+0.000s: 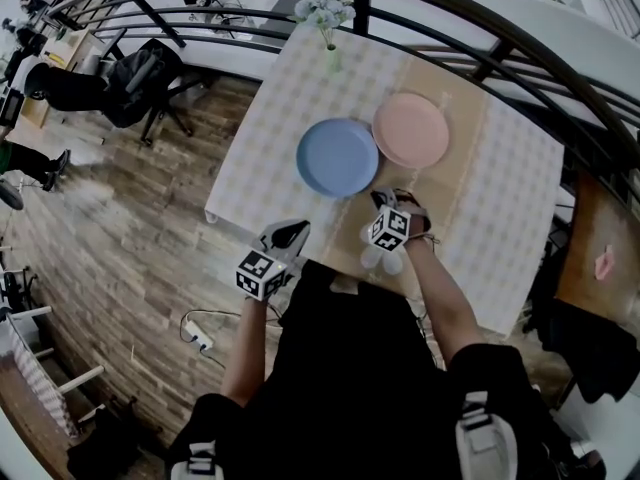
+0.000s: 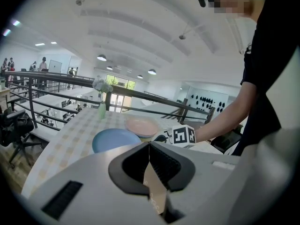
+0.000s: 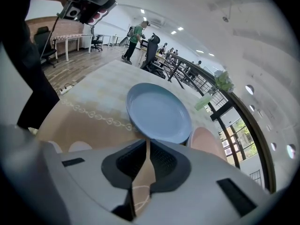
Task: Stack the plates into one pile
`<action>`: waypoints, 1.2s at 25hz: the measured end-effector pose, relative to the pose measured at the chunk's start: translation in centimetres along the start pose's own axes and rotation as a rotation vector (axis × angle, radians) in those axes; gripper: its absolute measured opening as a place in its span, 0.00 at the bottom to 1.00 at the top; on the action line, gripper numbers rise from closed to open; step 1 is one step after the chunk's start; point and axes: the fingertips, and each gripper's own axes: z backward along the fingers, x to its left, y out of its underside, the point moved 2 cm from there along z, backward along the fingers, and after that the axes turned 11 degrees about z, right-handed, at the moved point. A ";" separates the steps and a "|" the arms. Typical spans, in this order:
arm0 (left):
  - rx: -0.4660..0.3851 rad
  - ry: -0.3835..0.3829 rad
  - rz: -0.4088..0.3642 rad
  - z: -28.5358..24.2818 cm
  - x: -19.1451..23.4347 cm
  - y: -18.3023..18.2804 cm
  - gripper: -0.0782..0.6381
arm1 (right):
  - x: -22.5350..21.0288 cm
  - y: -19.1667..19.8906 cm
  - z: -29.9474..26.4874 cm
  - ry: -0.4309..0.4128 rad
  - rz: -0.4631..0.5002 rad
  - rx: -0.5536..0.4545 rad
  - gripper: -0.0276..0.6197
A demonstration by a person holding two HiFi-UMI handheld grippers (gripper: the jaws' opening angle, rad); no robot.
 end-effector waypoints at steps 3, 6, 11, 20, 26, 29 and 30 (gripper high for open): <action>0.003 -0.001 0.004 0.6 1.2 0.0 0.11 | -0.2 -1.5 -0.6 -0.001 0.005 -0.006 0.09; 0.008 0.000 0.007 1.2 2.5 -0.1 0.11 | 0.0 -2.9 -1.3 -0.010 0.012 -0.010 0.10; 0.002 0.002 0.008 1.9 4.1 -0.5 0.11 | 1.0 -4.6 -2.2 -0.031 0.046 -0.015 0.12; 0.000 0.004 0.011 2.8 5.9 -0.5 0.11 | 2.5 -6.2 -3.8 -0.075 0.082 -0.009 0.15; 0.000 -0.006 0.013 3.4 6.8 -0.6 0.11 | 3.2 -6.5 -5.1 -0.087 0.218 0.003 0.15; -0.001 -0.014 0.018 3.8 7.3 -0.4 0.11 | 3.1 -6.9 -5.2 -0.097 0.243 0.005 0.15; -0.001 -0.016 0.020 3.9 7.4 -0.3 0.11 | 3.1 -7.0 -5.4 -0.100 0.254 0.007 0.14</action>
